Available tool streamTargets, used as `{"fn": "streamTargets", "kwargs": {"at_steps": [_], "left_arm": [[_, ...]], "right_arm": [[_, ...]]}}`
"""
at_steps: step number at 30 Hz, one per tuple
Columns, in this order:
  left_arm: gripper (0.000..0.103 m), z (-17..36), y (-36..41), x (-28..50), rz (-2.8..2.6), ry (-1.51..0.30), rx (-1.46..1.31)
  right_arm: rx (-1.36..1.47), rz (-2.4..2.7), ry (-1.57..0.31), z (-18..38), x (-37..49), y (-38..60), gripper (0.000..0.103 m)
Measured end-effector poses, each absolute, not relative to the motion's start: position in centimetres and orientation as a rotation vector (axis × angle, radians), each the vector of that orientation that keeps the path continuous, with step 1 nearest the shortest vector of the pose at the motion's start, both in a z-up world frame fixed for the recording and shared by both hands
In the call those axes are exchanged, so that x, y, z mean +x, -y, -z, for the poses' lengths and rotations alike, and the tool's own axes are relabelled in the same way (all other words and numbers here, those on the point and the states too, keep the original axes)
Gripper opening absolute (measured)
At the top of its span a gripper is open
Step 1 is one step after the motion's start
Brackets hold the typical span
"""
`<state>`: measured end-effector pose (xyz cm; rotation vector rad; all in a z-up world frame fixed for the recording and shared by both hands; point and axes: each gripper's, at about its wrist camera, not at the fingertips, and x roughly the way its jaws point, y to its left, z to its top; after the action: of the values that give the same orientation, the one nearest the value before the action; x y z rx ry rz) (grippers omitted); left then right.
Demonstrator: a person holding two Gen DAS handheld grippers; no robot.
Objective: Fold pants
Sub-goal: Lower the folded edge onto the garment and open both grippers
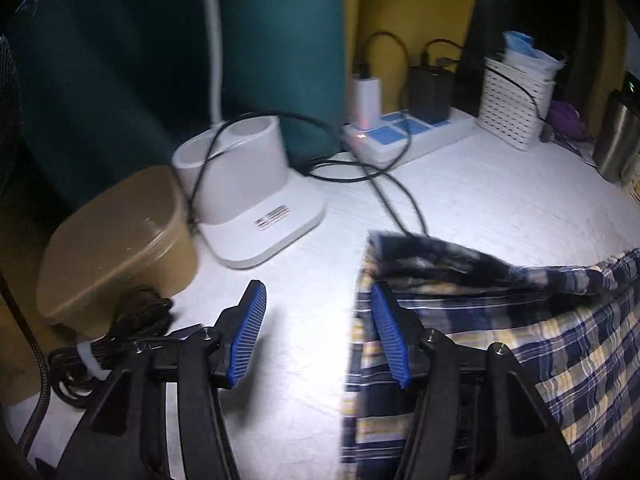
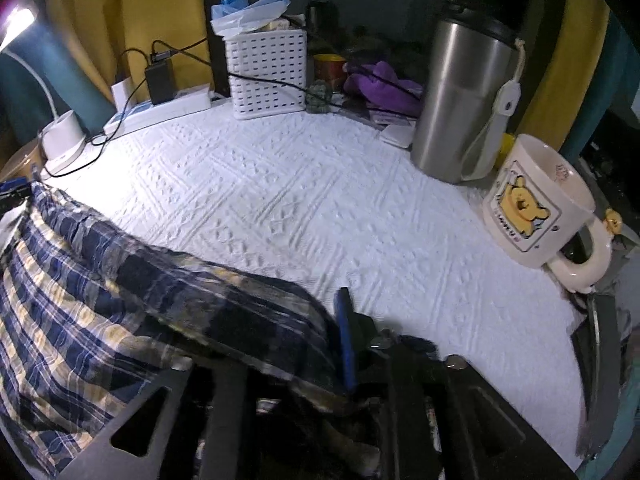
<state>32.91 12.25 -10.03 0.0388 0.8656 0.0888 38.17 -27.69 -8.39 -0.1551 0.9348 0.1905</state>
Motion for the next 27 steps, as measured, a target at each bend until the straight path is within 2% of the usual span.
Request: {"fn": "streamTargets", "kwargs": {"at_steps": [1, 2, 3, 11, 27], "left_arm": [[0.055, 10.0, -12.6, 32.8, -0.092, -0.866, 0.033], [0.055, 9.8, -12.7, 32.7, -0.092, -0.863, 0.032], [0.055, 9.6, -12.8, 32.4, -0.09, -0.86, 0.034], [0.055, 8.3, -12.0, 29.9, -0.035, -0.868, 0.06], [0.055, 9.5, -10.6, 19.9, 0.054, -0.935, -0.035]], "right_arm": [[-0.155, -0.18, -0.929, 8.2, 38.3, 27.8, 0.062], [-0.152, -0.169, -0.918, 7.9, 38.3, 28.0, 0.092], [-0.147, -0.165, -0.904, 7.5, 38.2, 28.2, 0.103], [-0.106, -0.087, -0.878, 6.1, 37.2, 29.6, 0.103], [-0.077, -0.043, -0.89, 6.3, 28.7, 32.1, 0.103]]}}
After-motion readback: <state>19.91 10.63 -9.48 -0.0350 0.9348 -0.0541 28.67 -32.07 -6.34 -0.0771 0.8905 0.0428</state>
